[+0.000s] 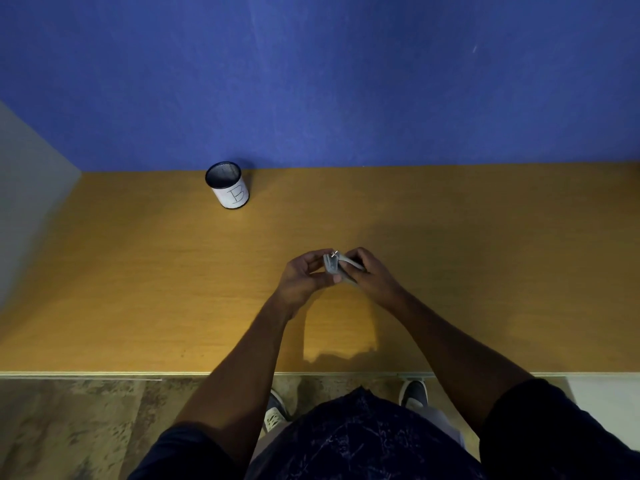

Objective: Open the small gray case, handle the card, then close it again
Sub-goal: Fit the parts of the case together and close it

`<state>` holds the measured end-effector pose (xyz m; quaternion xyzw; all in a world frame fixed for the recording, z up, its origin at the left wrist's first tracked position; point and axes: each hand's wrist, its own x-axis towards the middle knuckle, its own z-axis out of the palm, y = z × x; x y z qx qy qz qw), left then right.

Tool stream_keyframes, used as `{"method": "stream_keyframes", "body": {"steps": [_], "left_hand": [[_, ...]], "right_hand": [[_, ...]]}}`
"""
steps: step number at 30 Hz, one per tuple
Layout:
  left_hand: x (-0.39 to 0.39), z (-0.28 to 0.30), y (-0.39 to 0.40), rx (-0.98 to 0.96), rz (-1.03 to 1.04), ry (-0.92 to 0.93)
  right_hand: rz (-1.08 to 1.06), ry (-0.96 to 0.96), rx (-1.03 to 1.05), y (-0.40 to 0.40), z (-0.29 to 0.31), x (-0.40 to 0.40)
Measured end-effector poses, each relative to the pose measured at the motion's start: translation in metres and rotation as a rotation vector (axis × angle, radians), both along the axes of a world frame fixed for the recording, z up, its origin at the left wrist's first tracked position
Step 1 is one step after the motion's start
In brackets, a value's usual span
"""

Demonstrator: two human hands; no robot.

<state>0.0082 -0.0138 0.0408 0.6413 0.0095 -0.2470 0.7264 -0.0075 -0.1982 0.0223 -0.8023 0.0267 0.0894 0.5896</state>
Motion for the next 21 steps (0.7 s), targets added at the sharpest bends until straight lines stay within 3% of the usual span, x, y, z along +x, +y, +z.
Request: {"method": "stream_keyframes", "body": {"steps": [11,16,21], "left_hand": [[0.003,0.002,0.004,-0.008,0.005,-0.008],[0.004,0.003,0.004,-0.007,0.026,-0.009],[0.005,0.006,0.000,0.014,0.035,-0.012]], "right_hand": [[-0.153,0.057,0.081,0.001,-0.002,0.004],[-0.089,-0.049,-0.118,-0.003,0.005,0.010],[0.055,-0.287,-0.319,-0.006,0.009,0.010]]}}
